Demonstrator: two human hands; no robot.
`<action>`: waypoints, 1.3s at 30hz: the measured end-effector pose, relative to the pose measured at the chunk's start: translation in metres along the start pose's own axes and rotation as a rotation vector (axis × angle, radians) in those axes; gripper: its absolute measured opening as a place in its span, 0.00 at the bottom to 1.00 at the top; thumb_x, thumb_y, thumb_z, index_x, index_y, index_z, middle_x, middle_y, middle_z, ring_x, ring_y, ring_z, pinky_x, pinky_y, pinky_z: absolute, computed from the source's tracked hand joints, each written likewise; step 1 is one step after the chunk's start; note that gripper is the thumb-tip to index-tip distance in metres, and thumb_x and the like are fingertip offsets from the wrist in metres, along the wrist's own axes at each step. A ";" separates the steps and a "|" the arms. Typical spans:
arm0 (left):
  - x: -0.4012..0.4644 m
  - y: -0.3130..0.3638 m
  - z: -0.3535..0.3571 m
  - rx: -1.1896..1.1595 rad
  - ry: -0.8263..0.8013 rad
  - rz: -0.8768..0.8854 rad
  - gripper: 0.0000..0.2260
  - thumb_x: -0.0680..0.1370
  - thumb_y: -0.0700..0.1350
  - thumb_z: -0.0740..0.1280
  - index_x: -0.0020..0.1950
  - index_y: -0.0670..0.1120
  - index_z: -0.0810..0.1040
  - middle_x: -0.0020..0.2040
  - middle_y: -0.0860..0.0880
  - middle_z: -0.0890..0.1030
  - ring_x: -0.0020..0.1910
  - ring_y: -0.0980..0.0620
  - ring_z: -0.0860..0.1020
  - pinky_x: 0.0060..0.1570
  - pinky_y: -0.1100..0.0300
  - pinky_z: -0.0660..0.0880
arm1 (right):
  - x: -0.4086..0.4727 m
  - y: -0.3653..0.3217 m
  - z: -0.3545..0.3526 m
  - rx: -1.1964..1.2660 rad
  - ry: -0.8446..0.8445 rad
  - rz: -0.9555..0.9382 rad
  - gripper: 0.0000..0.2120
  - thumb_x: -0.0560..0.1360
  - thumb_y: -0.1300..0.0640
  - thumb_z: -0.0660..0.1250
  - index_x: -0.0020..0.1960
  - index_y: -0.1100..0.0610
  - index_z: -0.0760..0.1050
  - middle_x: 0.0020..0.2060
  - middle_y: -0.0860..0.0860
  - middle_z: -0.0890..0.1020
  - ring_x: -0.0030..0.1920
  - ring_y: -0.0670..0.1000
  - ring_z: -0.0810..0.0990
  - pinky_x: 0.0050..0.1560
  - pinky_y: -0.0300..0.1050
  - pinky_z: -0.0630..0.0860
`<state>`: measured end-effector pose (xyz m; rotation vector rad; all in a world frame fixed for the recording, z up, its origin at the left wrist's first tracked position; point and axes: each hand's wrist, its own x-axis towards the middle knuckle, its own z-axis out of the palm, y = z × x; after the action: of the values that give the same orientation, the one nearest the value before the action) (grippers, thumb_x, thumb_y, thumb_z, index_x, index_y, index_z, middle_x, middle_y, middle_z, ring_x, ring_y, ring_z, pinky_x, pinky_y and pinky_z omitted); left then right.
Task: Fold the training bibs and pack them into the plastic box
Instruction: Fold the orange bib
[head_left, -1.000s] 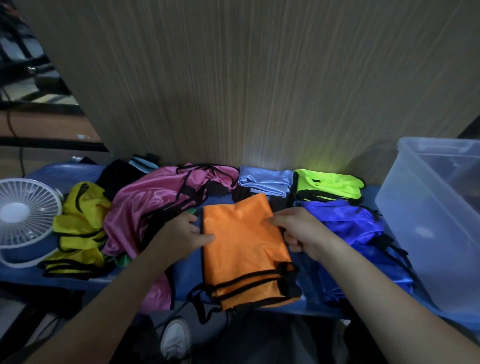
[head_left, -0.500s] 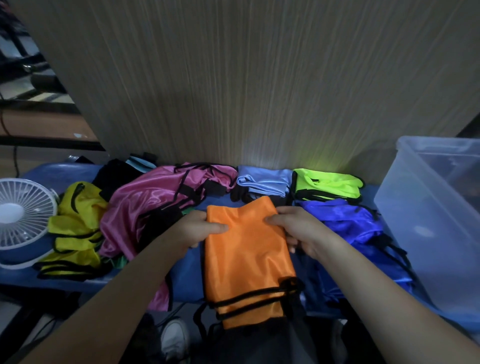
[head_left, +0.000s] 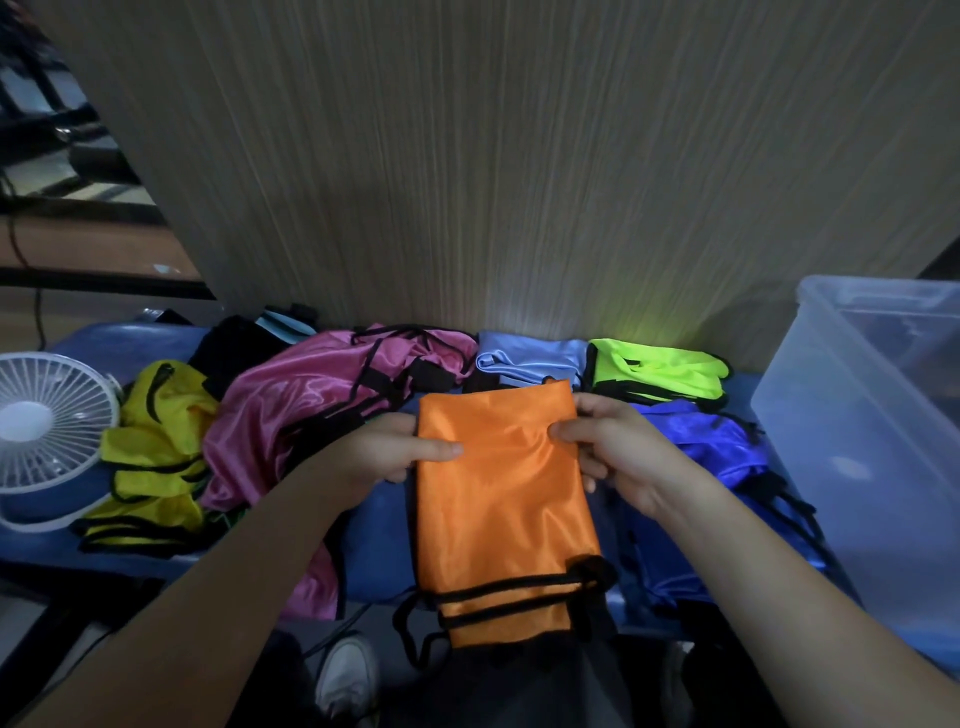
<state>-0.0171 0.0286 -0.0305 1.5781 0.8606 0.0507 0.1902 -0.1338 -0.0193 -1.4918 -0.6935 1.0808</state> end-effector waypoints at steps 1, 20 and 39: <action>0.002 0.002 0.000 -0.028 0.027 -0.013 0.09 0.74 0.46 0.76 0.52 0.45 0.82 0.33 0.54 0.77 0.30 0.58 0.68 0.27 0.66 0.58 | -0.001 0.000 -0.001 -0.009 0.005 -0.005 0.05 0.75 0.69 0.65 0.46 0.60 0.76 0.26 0.53 0.71 0.20 0.48 0.62 0.19 0.39 0.64; -0.004 0.019 0.004 -0.161 0.089 0.179 0.10 0.81 0.35 0.66 0.61 0.45 0.78 0.60 0.43 0.82 0.53 0.45 0.85 0.50 0.52 0.83 | -0.001 -0.001 -0.008 -0.218 0.077 -0.174 0.12 0.77 0.72 0.63 0.47 0.55 0.77 0.41 0.52 0.80 0.46 0.58 0.85 0.38 0.49 0.81; -0.036 -0.029 -0.002 0.815 -0.055 0.603 0.24 0.67 0.40 0.62 0.53 0.66 0.83 0.70 0.68 0.67 0.67 0.55 0.65 0.69 0.64 0.58 | -0.043 0.027 -0.029 -1.133 -0.136 -0.565 0.23 0.65 0.65 0.60 0.48 0.41 0.80 0.64 0.36 0.75 0.55 0.47 0.71 0.60 0.52 0.69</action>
<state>-0.0580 0.0090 -0.0397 2.5530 0.3255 0.0937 0.1954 -0.1897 -0.0355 -1.9265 -1.8860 0.2955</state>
